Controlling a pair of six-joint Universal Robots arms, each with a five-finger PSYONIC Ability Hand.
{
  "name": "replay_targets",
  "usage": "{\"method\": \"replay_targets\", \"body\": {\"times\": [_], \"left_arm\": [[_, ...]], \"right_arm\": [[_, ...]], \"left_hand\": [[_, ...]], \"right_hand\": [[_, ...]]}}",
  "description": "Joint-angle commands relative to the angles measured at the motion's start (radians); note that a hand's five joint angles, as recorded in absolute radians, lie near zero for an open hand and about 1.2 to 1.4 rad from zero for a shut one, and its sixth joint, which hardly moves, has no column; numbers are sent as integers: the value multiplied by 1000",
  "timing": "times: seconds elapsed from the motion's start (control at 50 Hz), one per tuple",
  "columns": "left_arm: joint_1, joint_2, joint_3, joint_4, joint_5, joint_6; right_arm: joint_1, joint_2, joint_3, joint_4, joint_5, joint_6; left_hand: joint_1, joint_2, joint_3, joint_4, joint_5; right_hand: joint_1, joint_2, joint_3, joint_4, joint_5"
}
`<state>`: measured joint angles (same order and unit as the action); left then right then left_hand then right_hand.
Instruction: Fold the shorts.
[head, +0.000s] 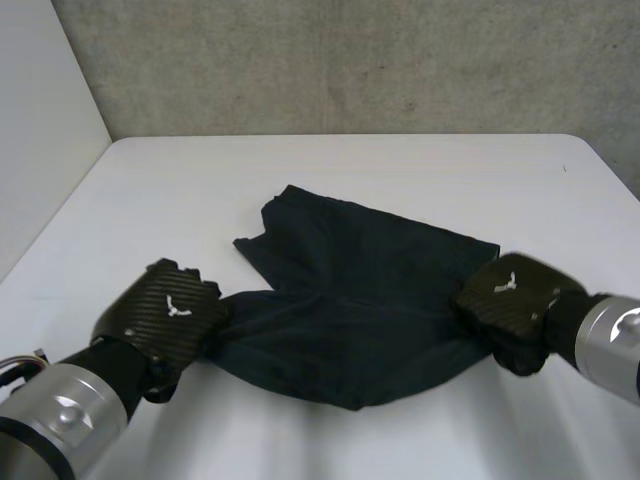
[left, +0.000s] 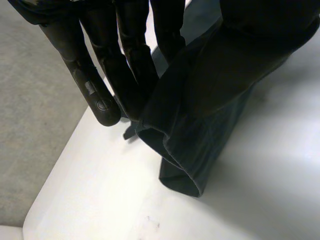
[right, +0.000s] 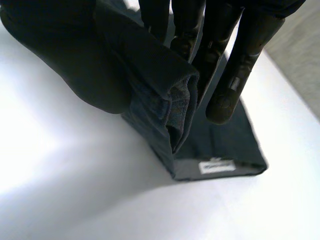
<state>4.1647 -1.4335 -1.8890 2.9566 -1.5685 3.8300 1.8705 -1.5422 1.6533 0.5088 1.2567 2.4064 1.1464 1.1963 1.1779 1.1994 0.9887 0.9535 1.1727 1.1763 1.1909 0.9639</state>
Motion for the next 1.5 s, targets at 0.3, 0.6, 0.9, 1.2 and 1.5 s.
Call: {"method": "replay_targets", "body": {"times": [0.3, 0.6, 0.9, 1.2, 1.5], "left_arm": [[-12, -746, 583, 557, -96, 160], [-9, -1280, 1177, 668, 81, 284], [-21, -1253, 1079, 973, 67, 108], [-14, -642, 528, 664, 38, -450], [41, -587, 383, 262, 18, -704]], "right_arm": [[4, 387, -259, -256, 207, 19], [1, 730, -579, -426, 329, 31], [-1, 633, -534, -730, 340, 120], [-5, 363, -213, -420, 302, 385], [-28, 471, 13, -728, 262, 392]], "left_hand": [[250, 200, 218, 197, 233], [250, 200, 218, 197, 233], [-972, -1022, -1003, -1025, -989], [-965, -1015, -997, -1018, -982], [-948, -997, -979, -1001, -964]], "right_hand": [[443, 224, 220, 205, 258], [443, 224, 220, 205, 258], [-779, -998, -1002, -1016, -964], [-779, -998, -1002, -1016, -964], [-684, -904, -907, -922, -869]]}}
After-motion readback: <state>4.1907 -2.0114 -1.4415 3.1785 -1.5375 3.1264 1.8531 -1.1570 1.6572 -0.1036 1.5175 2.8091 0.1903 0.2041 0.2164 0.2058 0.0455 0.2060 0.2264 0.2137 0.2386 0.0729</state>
